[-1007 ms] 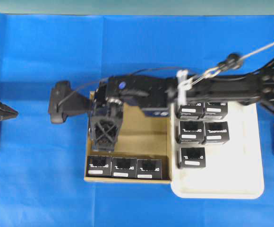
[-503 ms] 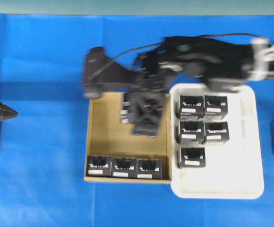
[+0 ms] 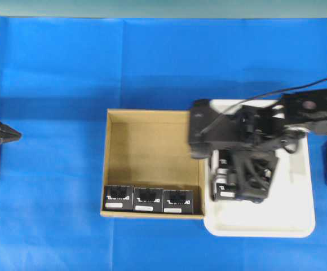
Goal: Pick the box from inside the cardboard box.
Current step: 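Lower the package into the lower-right area of the white tray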
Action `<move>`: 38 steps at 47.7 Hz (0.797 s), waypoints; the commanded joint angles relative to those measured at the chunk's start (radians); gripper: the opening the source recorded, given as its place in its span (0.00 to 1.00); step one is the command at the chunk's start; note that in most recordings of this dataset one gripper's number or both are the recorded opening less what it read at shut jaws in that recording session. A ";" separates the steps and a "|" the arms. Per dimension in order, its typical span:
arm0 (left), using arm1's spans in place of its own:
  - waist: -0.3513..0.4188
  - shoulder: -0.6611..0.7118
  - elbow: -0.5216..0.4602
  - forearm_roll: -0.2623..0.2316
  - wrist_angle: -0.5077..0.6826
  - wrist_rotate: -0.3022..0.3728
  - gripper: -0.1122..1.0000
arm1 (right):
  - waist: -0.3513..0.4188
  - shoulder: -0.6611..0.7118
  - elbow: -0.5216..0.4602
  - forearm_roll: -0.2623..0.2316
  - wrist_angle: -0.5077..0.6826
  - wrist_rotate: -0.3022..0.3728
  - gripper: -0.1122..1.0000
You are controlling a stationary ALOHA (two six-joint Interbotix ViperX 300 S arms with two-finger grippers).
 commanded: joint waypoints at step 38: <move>0.002 0.008 -0.034 0.002 -0.011 -0.003 0.09 | 0.109 -0.054 0.344 0.003 -0.216 0.069 0.66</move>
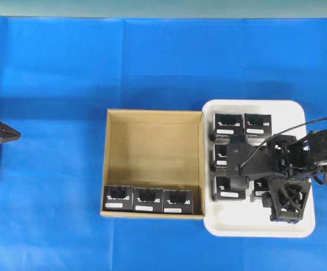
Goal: Pick the box from inside the cardboard box.
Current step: 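Lower the package into the lower-right area of the white tray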
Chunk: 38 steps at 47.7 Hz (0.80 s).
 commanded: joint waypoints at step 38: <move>0.017 0.014 -0.029 0.003 -0.009 0.000 0.09 | 0.015 0.049 0.067 -0.008 -0.158 0.015 0.66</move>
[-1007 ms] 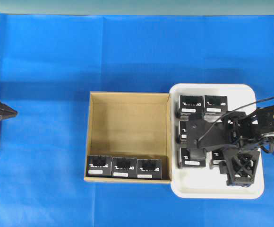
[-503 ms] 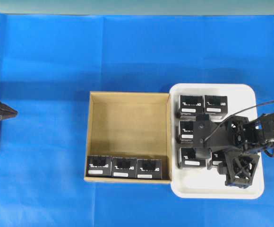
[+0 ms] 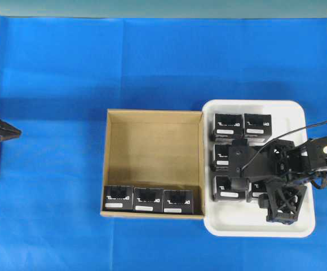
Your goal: Pick the box from inside the cardboard box.
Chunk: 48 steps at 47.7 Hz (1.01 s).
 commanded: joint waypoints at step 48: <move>0.002 0.014 -0.029 0.002 -0.009 -0.002 0.09 | -0.006 -0.034 -0.054 -0.002 0.091 0.006 0.88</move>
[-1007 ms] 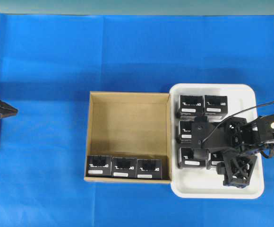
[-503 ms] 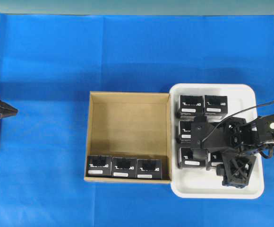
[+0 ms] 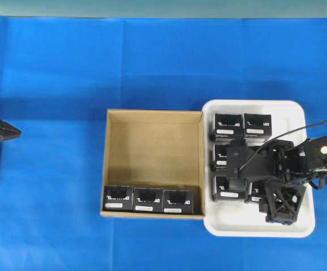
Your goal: Pick the box from inside the cardboard box.
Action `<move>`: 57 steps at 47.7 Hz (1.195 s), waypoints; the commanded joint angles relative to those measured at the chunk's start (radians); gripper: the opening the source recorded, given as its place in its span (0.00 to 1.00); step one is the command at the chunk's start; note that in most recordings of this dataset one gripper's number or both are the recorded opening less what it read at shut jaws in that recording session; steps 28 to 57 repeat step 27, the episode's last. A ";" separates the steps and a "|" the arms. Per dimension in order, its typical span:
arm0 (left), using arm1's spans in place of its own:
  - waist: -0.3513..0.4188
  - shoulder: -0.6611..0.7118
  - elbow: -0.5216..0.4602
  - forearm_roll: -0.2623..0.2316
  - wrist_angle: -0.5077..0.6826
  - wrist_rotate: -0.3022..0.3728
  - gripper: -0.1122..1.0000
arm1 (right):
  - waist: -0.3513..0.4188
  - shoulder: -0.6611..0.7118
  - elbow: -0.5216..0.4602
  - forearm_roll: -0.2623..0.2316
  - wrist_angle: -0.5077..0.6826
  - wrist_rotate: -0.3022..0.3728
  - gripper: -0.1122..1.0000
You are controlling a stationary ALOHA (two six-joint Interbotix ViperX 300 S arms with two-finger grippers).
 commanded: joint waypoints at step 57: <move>0.002 0.012 -0.032 0.002 -0.009 0.000 0.09 | -0.097 -0.357 -0.100 -0.002 0.061 0.000 0.88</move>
